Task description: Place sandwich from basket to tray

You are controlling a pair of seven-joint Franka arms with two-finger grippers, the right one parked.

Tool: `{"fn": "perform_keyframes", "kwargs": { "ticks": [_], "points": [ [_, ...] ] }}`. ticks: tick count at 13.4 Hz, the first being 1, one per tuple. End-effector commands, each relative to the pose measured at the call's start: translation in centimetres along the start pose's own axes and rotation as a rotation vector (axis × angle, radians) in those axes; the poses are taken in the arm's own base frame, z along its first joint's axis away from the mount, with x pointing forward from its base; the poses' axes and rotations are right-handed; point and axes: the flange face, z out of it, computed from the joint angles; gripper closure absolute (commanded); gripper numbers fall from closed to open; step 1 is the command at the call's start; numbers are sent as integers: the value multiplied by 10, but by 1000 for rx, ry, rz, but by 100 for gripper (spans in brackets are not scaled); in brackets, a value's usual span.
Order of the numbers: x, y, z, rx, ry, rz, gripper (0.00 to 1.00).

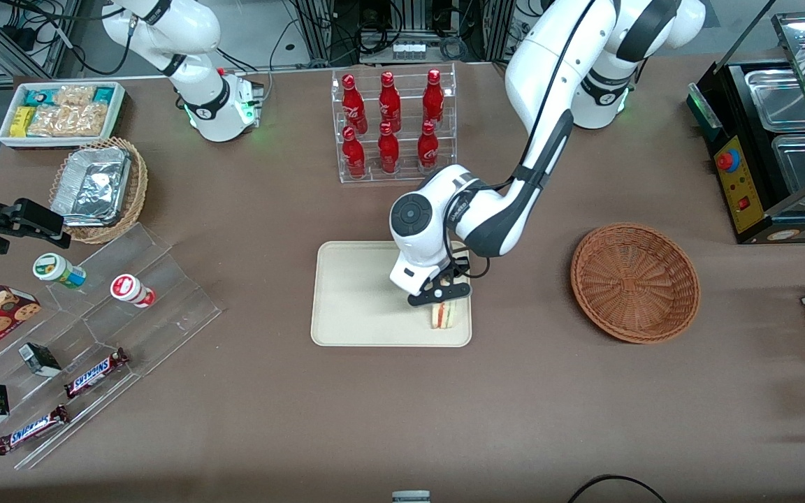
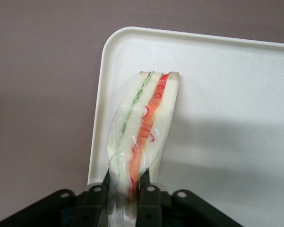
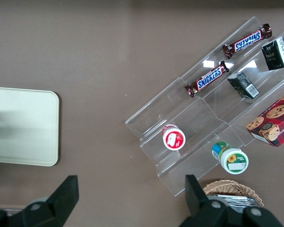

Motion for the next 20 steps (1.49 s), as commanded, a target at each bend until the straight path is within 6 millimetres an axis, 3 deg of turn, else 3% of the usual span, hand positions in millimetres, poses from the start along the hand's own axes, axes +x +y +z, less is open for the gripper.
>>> {"fn": "perform_keyframes", "kwargs": {
  "ticks": [1, 3, 6, 8, 11, 15, 20],
  "points": [
    [3, 7, 2, 15, 30, -6, 0],
    [5, 5, -7, 7, 38, -9, 0],
    [19, -12, -82, -49, 93, -37, 0],
    [20, -33, -143, -83, 127, -54, 0],
    [14, -71, -213, -90, 143, -81, 0],
    [23, -136, -271, -83, 130, -70, 0],
    [53, -266, -317, -92, 50, -16, 0]
  ]
}}
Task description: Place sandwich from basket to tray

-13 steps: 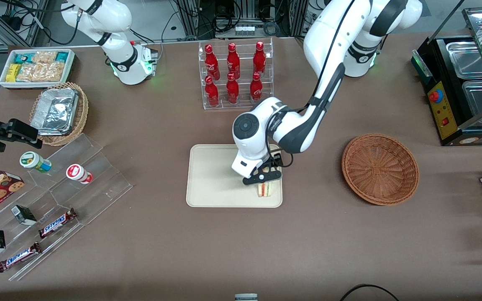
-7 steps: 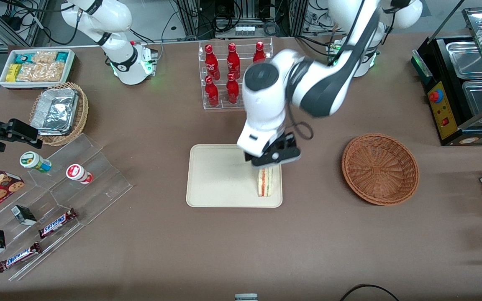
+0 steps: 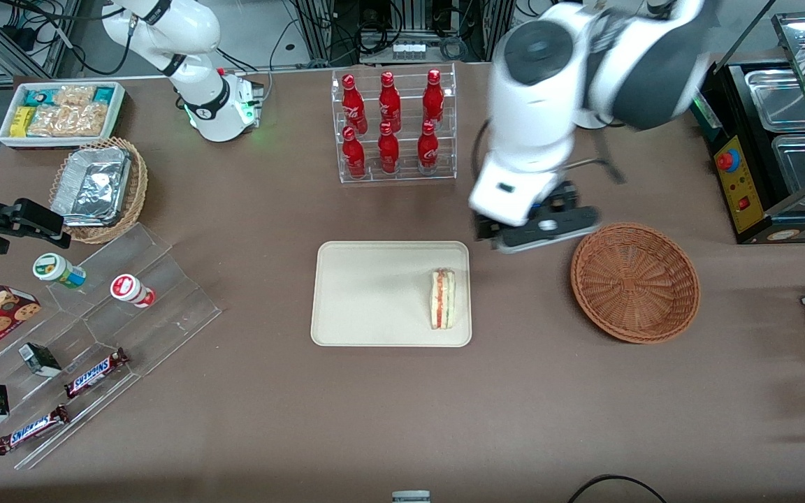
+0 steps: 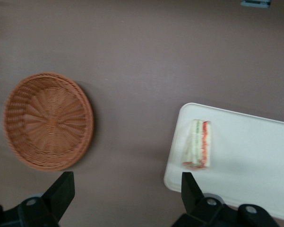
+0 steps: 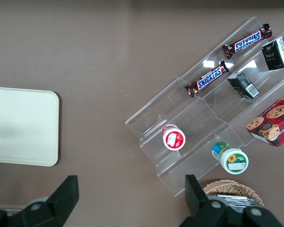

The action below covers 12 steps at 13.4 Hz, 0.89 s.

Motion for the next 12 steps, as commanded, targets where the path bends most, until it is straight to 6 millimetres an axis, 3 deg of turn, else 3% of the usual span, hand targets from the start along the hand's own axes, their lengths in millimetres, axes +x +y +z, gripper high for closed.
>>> {"fn": "perform_keyframes", "kwargs": {
  "ticks": [1, 6, 12],
  "points": [
    [15, -74, -19, -31, -61, 49, 0],
    [49, -175, -16, -111, -111, 93, 0],
    [69, -234, 33, -118, -150, 57, 0]
  ]
}}
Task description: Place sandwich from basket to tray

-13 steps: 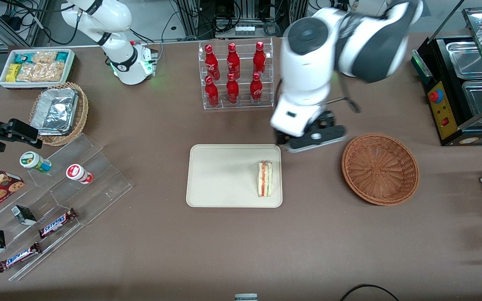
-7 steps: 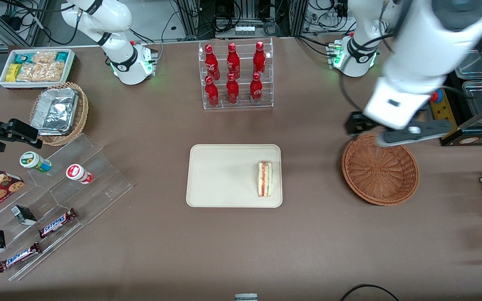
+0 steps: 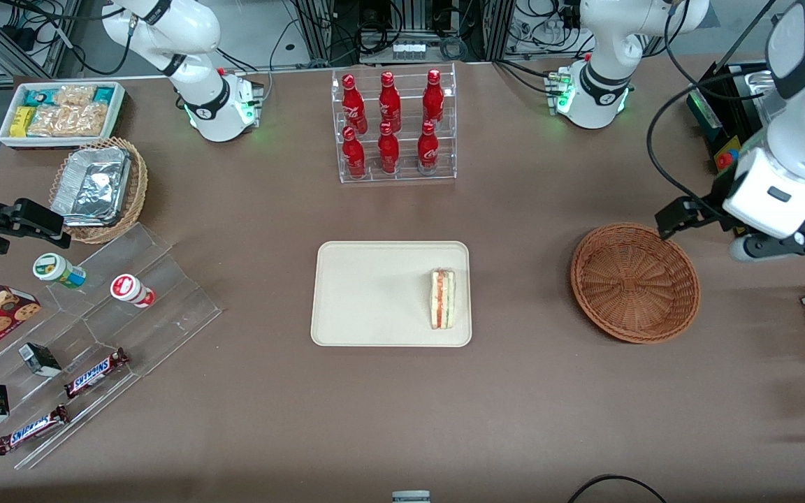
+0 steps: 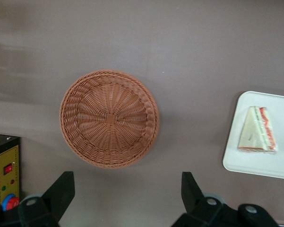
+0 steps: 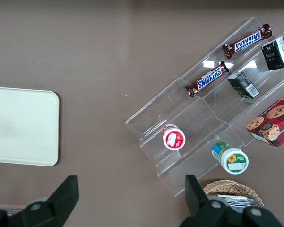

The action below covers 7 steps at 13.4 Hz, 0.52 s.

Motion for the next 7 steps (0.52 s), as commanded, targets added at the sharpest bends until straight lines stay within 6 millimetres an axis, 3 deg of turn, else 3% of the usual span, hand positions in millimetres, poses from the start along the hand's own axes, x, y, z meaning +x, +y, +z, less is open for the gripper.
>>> {"fn": "perform_keyframes", "kwargs": {
  "ticks": [1, 2, 7],
  "points": [
    [-3, -20, 9, -22, 0, -5, 0],
    [-1, -30, 9, -23, 0, -23, 0],
    [1, -34, 6, -9, 5, -29, 0]
  ]
}}
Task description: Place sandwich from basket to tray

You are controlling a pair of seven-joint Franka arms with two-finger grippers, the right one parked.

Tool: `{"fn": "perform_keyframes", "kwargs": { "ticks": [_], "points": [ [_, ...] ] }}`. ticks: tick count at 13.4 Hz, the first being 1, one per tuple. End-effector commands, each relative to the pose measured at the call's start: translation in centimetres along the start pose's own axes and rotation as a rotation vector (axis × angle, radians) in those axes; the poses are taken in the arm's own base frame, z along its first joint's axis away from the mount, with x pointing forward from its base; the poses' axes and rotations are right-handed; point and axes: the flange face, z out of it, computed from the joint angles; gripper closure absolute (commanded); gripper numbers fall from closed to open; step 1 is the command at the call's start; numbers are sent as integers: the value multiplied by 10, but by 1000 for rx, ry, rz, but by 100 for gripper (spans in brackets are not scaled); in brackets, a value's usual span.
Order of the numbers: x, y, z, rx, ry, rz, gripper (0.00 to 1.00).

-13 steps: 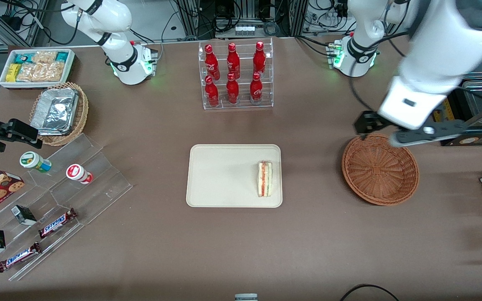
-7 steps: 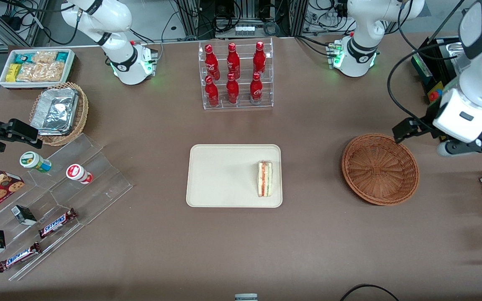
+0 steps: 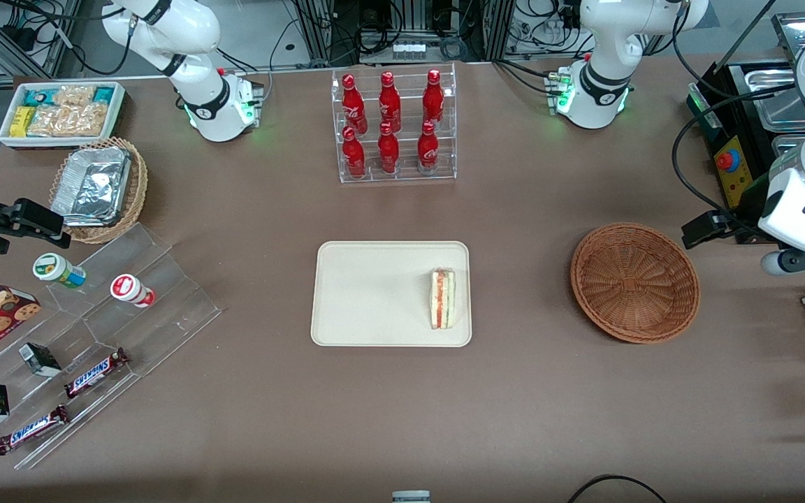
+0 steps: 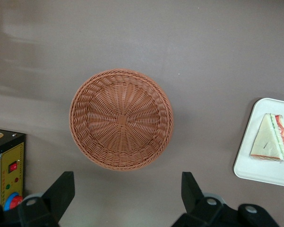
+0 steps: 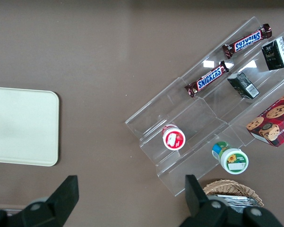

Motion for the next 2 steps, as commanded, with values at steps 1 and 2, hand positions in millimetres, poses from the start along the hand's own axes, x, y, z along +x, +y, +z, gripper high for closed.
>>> {"fn": "perform_keyframes", "kwargs": {
  "ticks": [1, 2],
  "points": [
    [-7, 0, -7, -5, 16, 14, 0],
    [-7, -1, -7, -4, 14, 14, 0]
  ]
}}
